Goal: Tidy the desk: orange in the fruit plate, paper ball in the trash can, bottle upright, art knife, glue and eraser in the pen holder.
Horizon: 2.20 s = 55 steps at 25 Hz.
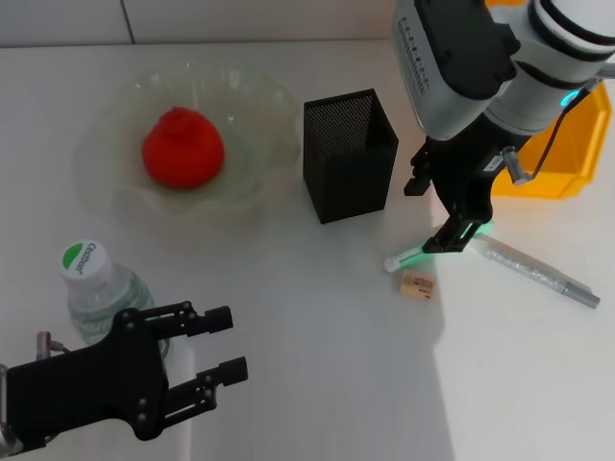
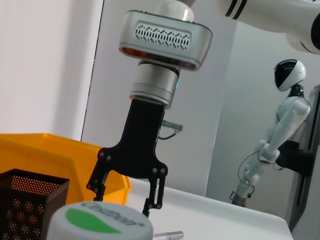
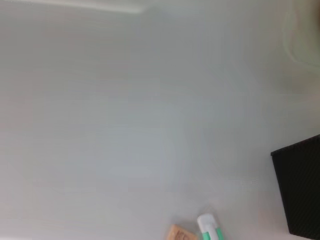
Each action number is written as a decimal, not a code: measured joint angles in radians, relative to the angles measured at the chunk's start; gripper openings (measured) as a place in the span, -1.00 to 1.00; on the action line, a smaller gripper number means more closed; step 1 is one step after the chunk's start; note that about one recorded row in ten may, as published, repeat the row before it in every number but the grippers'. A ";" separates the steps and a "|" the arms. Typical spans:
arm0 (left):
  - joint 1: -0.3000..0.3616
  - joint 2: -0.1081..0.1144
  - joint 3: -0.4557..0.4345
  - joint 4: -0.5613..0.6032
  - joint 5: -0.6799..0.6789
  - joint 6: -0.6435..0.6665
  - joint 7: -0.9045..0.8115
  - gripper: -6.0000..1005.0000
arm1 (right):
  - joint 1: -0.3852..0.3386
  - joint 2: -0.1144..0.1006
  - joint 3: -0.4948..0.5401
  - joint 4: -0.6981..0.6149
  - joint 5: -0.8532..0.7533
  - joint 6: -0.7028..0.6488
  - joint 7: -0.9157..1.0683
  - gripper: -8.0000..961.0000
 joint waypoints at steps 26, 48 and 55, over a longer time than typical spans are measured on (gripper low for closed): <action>-0.012 -0.008 -0.034 0.000 -0.002 0.000 0.001 0.03 | 0.014 0.010 -0.156 0.153 -0.020 0.156 -0.063 0.50; -0.038 -0.010 -0.034 -0.002 -0.001 -0.006 -0.005 0.04 | 0.006 0.015 -0.225 0.192 0.023 0.236 -0.078 0.04; -0.048 -0.011 -0.033 -0.015 -0.001 -0.009 0.001 0.04 | 0.004 0.014 -0.226 0.195 0.023 0.238 -0.085 0.01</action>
